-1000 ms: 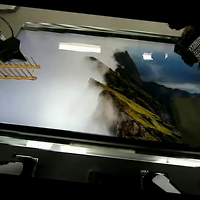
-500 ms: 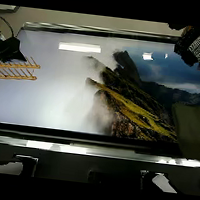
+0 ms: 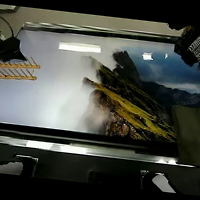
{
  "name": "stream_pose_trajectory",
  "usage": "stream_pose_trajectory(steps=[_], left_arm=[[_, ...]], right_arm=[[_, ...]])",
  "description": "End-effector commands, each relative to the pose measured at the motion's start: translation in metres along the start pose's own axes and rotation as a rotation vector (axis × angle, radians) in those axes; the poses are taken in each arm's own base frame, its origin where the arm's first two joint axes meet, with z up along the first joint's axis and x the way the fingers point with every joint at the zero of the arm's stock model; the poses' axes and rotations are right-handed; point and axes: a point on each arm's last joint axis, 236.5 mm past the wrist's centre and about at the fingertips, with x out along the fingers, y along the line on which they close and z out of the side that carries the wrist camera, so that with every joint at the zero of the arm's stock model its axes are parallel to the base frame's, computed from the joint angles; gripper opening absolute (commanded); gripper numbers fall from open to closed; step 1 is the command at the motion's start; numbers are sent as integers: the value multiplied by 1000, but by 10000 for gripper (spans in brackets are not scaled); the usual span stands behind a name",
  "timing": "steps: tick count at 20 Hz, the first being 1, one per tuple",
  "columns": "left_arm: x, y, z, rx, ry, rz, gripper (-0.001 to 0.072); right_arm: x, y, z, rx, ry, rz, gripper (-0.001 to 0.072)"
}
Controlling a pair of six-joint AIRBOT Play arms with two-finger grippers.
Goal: Fold the clothes and pants, and hang the long-sleeved shirts on hangers.
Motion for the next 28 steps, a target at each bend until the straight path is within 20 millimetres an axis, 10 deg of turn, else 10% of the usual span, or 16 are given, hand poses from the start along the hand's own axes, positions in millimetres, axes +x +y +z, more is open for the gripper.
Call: stream_pose_trajectory(steps=[1, 3, 7, 10, 13, 18, 28], left_arm=[[1, 0, 10, 41, -39, -3, 19], [2, 1, 14, 61, -55, 4, 18], [17, 13, 0, 128, -4, 67, 17], [35, 14, -26, 158, 26, 68, 17], [50, 26, -52, 133, 16, 73, 18], [75, 48, -89, 96, 137, 111, 20], [83, 51, -90, 89, 159, 112, 19]], right_arm=[[-63, 96, 39, -37, -186, 406, 393], [-120, 181, 29, -223, -266, 654, 304], [-182, 297, -105, -688, -210, 847, 185], [-206, 324, -213, -1001, -153, 908, 116], [-208, 317, -271, -1209, -122, 876, 116], [-201, 312, -273, -1278, -152, 816, 118], [-198, 309, -273, -1287, -146, 799, 118]])
